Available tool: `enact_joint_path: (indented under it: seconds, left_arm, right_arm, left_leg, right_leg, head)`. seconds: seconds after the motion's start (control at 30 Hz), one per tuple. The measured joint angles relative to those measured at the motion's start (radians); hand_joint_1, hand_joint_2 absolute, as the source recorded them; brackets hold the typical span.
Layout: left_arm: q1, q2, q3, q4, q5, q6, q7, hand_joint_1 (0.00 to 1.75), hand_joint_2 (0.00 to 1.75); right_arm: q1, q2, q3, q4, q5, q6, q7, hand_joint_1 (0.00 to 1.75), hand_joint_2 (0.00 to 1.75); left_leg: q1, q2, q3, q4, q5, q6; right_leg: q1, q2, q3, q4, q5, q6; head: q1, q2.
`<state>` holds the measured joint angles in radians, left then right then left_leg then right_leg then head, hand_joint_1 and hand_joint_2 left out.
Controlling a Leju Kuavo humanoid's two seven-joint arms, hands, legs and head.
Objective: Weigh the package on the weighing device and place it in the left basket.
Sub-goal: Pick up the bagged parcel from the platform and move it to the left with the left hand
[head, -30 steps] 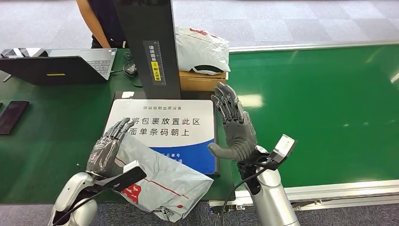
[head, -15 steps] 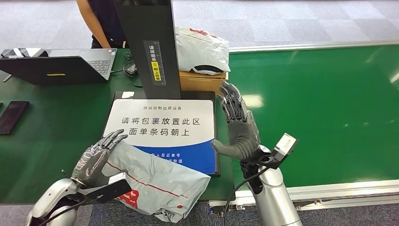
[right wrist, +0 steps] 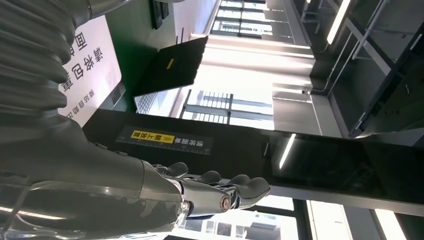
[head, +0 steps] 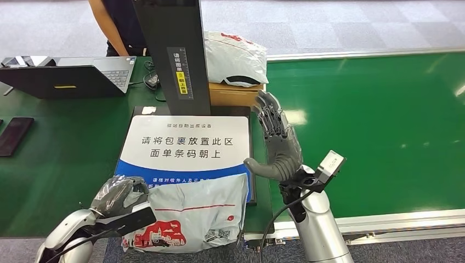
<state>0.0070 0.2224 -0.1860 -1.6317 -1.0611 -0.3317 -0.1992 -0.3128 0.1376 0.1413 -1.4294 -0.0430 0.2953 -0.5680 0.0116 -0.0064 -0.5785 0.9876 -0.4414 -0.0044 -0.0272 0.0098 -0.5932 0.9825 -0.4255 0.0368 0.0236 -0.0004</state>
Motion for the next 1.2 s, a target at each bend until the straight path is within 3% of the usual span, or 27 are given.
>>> enact_joint_path:
  seconds: [0.4, 0.73, 1.0, 1.2]
  left_arm:
    - [-0.027, -0.031, -0.003, 0.089, 0.005, 0.061, -0.01, 1.75, 1.75]
    - [-0.085, -0.121, 0.037, 0.057, 0.123, 0.315, -0.103, 1.75, 1.75]
    - [-0.1, -0.192, 0.08, -0.014, 0.159, 0.499, -0.122, 1.75, 1.75]
    - [-0.104, -0.224, 0.098, -0.036, 0.202, 0.574, -0.13, 1.75, 1.75]
  right_arm:
    - [-0.001, 0.003, 0.02, -0.019, 0.014, -0.028, 0.016, 0.0, 1.75]
    - [0.042, 0.003, 0.02, -0.063, 0.047, -0.037, 0.009, 0.0, 1.75]
    - [0.058, 0.003, 0.02, -0.082, 0.062, -0.036, 0.002, 0.0, 1.75]
    - [0.058, 0.003, 0.02, -0.082, 0.068, -0.046, -0.006, 0.0, 1.75]
  left_leg:
    - [0.0, 0.0, 0.0, 0.0, 0.0, 0.0]
    - [0.0, 0.0, 0.0, 0.001, 0.0, 0.0]
    - [0.0, 0.0, 0.0, 0.0, 0.0, 0.0]
    - [0.0, 0.0, 0.0, 0.0, 0.0, 0.0]
  right_leg:
    - [0.0, 0.0, 0.0, 0.0, 0.0, 0.0]
    - [0.0, 0.0, 0.0, 0.0, 0.0, 0.0]
    - [0.0, 0.0, 0.0, 0.0, 0.0, 0.0]
    - [0.0, 0.0, 0.0, 0.0, 0.0, 0.0]
  head:
    - [0.0, 0.0]
    - [0.0, 0.0]
    - [0.0, 0.0]
    - [0.0, 0.0]
